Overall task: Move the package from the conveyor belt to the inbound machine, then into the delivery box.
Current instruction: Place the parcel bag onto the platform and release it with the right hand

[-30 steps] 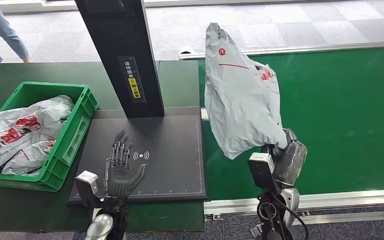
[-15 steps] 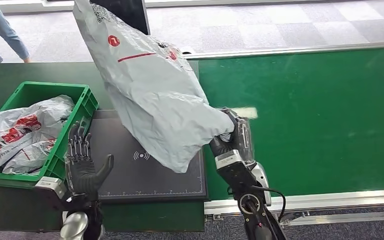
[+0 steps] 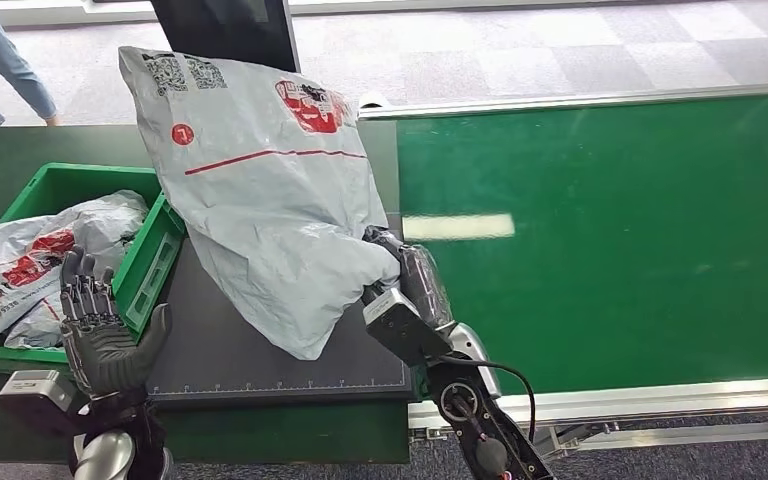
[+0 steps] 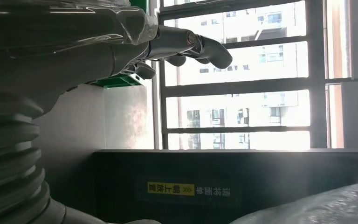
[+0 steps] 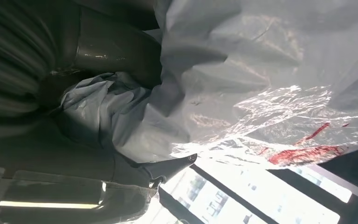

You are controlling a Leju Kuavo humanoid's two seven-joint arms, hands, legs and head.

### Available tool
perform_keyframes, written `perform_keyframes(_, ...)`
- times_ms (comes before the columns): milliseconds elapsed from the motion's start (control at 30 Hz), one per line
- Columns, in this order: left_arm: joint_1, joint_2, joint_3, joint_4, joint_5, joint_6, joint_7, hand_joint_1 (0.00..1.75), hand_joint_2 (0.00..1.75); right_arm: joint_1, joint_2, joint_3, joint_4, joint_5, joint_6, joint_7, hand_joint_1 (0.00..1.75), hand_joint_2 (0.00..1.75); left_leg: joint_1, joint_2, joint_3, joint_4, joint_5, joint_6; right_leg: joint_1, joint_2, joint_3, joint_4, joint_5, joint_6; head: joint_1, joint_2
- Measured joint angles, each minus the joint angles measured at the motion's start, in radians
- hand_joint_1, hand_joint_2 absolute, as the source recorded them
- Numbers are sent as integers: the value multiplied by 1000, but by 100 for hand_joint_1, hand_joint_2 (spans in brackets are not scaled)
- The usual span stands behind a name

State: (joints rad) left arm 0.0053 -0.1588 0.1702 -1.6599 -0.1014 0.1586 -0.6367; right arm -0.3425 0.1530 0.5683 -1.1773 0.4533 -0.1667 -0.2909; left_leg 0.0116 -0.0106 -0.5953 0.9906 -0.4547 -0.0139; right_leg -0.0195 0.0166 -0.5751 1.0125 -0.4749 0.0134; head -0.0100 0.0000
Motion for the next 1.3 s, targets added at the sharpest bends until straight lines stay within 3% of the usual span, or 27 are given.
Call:
perform_keyframes(133,1,0,18,-10,-9,-1,4,0,175,-8,0,16,34,5,40,51,175,175,0,0,0,0,0,0,0,0,0,0,0,0,0,0)
perform_keyframes(167,1,0,21,-12,-12,-1,6,0,175,-8,0,19,39,6,47,58,139,175,0,0,0,0,0,0,0,0,0,0,0,0,0,0)
perform_keyframes(267,1,0,27,-17,-17,-2,11,0,175,-10,2,24,51,8,55,70,8,175,0,0,0,0,0,0,0,0,0,0,0,0,0,0)
perform_keyframes(300,1,0,29,-18,-18,-2,12,0,175,-11,2,26,54,10,55,74,0,175,0,0,0,0,0,0,0,0,0,0,0,0,0,0)
perform_keyframes(533,1,0,41,-23,-26,-4,15,0,175,-13,7,29,62,15,55,87,0,175,0,0,0,0,0,0,0,0,0,0,0,0,0,0)
perform_keyframes(667,1,0,44,-26,-29,-6,16,0,175,-14,8,29,63,4,55,87,0,0,0,0,0,0,0,0,0,0,0,0,0,0,0,0)
perform_keyframes(1300,7,0,51,-37,-37,-7,18,0,175,-12,8,26,63,-31,87,83,0,0,0,0,0,0,0,0,0,0,0,0,0,0,0,0)
